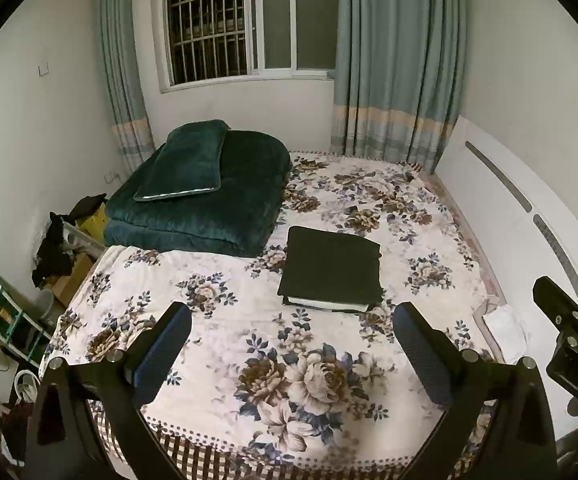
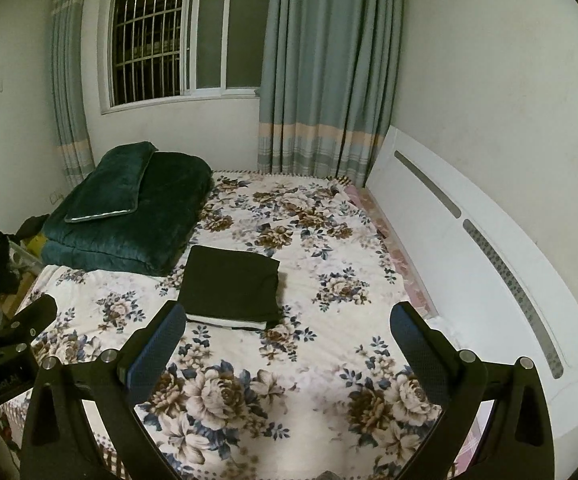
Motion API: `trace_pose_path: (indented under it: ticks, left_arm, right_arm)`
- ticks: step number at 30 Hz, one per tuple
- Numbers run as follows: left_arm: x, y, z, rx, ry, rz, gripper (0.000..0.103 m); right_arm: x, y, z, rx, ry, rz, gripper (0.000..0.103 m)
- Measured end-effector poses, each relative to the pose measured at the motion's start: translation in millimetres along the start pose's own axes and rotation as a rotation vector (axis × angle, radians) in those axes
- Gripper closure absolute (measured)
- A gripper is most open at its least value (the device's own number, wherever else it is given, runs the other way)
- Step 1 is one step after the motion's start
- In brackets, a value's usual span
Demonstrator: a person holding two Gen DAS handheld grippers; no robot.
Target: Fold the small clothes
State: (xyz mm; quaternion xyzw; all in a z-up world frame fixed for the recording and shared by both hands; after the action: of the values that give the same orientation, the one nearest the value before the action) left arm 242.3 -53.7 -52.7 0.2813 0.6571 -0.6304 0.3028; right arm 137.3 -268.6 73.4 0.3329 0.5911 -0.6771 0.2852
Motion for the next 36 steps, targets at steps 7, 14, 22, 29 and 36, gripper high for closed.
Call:
trace_pose_path:
  ticks: [7,14,22,29,36]
  left_arm:
    - [-1.7,-1.4,0.3,0.000,-0.001,0.004,0.000]
    - [-6.4,-3.6,1.0,0.000,-0.002,0.009,0.000]
    - [-6.1,-3.5,0.5,0.002,-0.003,0.008,0.000]
    - [-9.6,-4.0,0.4,0.003,-0.005,0.014,0.000]
    - [-18.0,-5.0,0.5,0.004,-0.006,0.021,0.000]
  right_arm:
    - [-1.3,-2.0,0.3,0.002,-0.002,0.003,0.000]
    - [-6.6,3.0,1.2,-0.005,-0.006,0.000,0.000]
    - [-9.0,5.1,1.6,-0.007,-0.008,0.000,0.000]
    - [-12.0,7.5,0.8,-0.015,-0.007,-0.003,0.000]
    - [-15.4,10.4,-2.4,-0.021,-0.010,-0.001,0.000]
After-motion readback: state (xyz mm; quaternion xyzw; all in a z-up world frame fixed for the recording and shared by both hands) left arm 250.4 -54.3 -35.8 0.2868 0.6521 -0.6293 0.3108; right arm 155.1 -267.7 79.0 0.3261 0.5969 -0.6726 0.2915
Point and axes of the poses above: each gripper's, at about its wrist camera, not at the fingertips, and y roughly the way its jaws point, z to its right, x to its underside, the point moved 4 cm from there along y, roughly the way its jaws point, and after that the axes turned 3 degrees about -x, right-handed, at the moved point
